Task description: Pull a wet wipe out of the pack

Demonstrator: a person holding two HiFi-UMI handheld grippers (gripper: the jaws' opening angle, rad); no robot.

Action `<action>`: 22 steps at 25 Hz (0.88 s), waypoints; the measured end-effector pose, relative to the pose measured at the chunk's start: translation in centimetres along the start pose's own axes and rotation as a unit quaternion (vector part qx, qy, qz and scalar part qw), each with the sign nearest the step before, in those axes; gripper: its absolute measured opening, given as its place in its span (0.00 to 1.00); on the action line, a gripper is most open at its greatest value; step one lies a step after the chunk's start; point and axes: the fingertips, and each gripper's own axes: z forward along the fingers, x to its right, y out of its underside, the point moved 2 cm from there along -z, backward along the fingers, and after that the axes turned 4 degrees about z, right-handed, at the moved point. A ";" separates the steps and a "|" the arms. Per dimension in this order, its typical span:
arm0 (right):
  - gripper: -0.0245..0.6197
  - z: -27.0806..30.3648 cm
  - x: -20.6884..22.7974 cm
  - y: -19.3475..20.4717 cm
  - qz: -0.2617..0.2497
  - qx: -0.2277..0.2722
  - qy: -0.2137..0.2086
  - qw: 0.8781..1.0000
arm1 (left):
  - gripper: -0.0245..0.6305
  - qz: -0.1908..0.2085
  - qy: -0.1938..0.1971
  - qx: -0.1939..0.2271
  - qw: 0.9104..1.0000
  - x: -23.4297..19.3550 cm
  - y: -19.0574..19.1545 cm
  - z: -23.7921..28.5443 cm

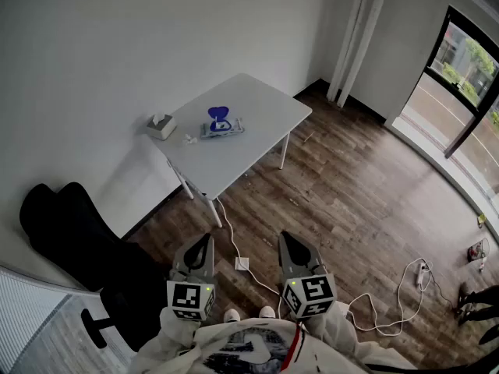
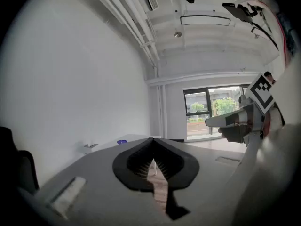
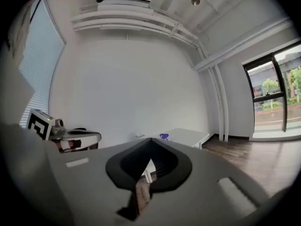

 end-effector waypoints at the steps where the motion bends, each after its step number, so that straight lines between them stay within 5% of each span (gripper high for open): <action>1: 0.04 0.1 0.2 0.0 0.004 -0.001 0.002 1.000 | 0.04 0.001 0.002 -0.002 1.000 0.2 0.0 0.1; 22: 0.05 -6.3 13.4 1.0 0.067 0.005 0.091 0.994 | 0.04 0.003 0.037 -0.033 0.999 8.1 0.6 6.3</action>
